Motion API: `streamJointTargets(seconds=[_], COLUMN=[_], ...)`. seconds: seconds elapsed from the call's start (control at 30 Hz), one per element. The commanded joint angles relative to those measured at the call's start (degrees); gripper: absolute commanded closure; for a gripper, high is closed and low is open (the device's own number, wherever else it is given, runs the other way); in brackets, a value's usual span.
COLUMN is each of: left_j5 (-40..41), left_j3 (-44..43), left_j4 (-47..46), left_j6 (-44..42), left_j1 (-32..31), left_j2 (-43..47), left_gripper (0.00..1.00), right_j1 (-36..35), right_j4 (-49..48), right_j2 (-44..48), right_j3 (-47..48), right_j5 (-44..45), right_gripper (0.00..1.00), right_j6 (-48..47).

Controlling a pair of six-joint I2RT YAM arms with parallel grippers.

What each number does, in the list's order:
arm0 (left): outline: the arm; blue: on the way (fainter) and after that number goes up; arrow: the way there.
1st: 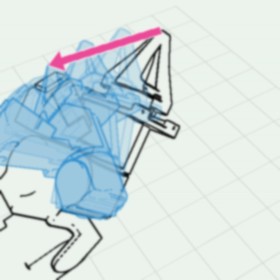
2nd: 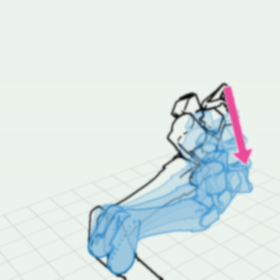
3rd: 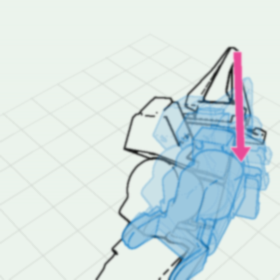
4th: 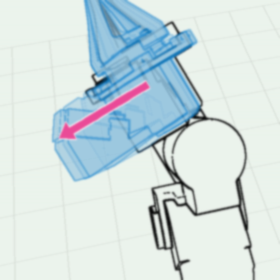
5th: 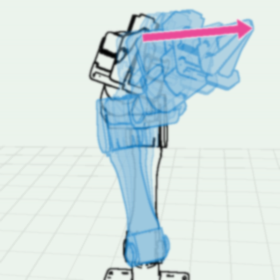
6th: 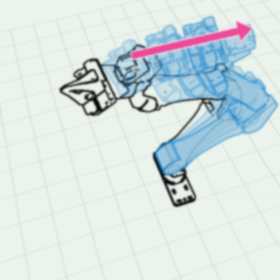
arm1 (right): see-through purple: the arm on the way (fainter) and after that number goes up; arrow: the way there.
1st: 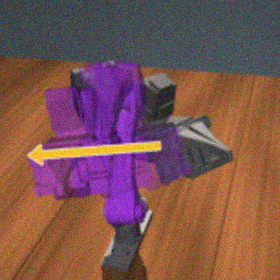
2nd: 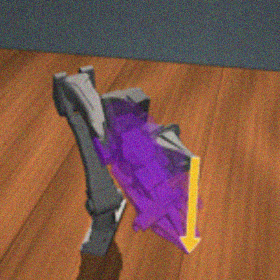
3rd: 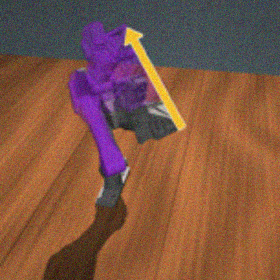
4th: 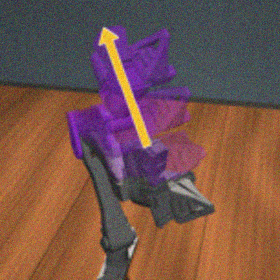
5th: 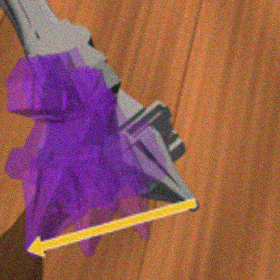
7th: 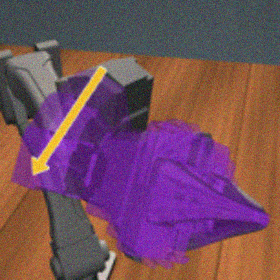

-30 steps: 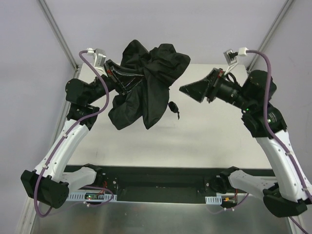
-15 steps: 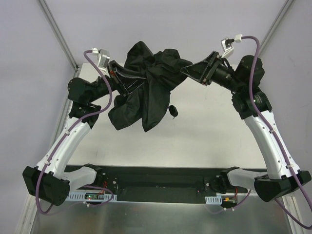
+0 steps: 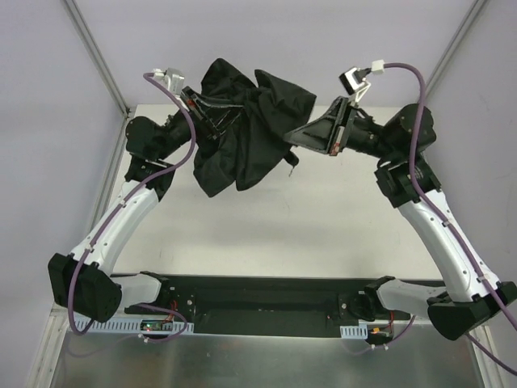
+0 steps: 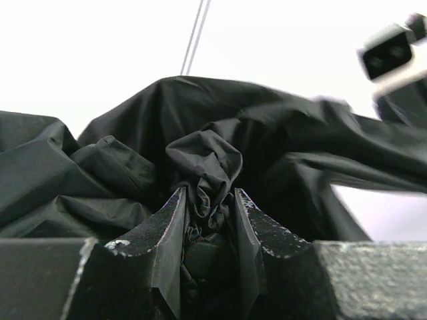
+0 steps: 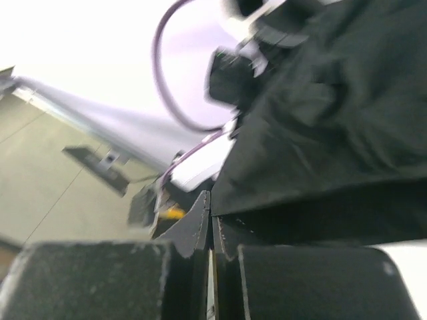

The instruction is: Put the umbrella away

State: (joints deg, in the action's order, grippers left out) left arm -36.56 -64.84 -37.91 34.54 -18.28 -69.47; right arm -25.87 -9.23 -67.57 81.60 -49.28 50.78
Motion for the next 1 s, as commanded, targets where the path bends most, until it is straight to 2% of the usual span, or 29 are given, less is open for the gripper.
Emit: streamJointTargets(seconds=[0.0,0.07,0.2,0.3,0.37,0.47,0.5,0.63,0.77,0.9,0.97], left_j5=[10.4,13.0,14.1,12.6,11.2,11.9,11.9,10.3,8.8,5.9,-1.1], left_j3=[-6.3,-6.9,-8.6,-7.9,-6.2,-2.9,-2.1,-0.7,-1.1,-1.7,-3.0], left_j4=[-9.5,-11.7,-13.7,-14.8,-15.3,-14.7,-14.7,-14.4,-12.7,-12.2,-13.5], left_j6=[0.4,3.1,6.8,9.0,10.2,11.2,11.9,14.9,16.3,17.0,17.9], left_j1=[0.4,0.4,0.6,0.6,0.6,0.6,0.6,0.6,0.3,-0.3,-0.6], left_j2=[-2.9,-4.1,-5.1,-4.4,-2.9,0.0,0.8,2.2,2.7,1.9,0.4], left_gripper=[1.00,1.00,1.00,1.00,1.00,1.00,1.00,1.00,1.00,1.00,1.00], right_j1=[-9.5,-11.7,-13.2,-12.6,-12.7,-11.4,-10.9,-10.4,-13.2,-14.6,-14.7], right_j4=[-7.2,-9.2,-8.8,0.3,7.5,11.7,13.9,14.5,10.3,13.6,14.7], right_j2=[-3.0,-6.9,-8.2,-5.7,-4.6,-2.7,-1.9,-1.4,-4.3,-7.9,-9.6], right_j3=[3.3,4.4,3.0,1.7,2.2,1.2,0.8,-0.7,0.6,1.7,1.7], right_j5=[-5.0,-6.2,-3.6,1.2,3.9,5.8,7.2,8.6,8.2,11.1,11.5], right_gripper=[1.00,0.99,1.00,0.98,0.79,0.78,0.80,1.00,1.00,1.00,1.00], right_j6=[4.5,5.7,3.0,-4.5,-9.2,-11.7,-12.7,-14.7,-14.1,-16.0,-16.3])
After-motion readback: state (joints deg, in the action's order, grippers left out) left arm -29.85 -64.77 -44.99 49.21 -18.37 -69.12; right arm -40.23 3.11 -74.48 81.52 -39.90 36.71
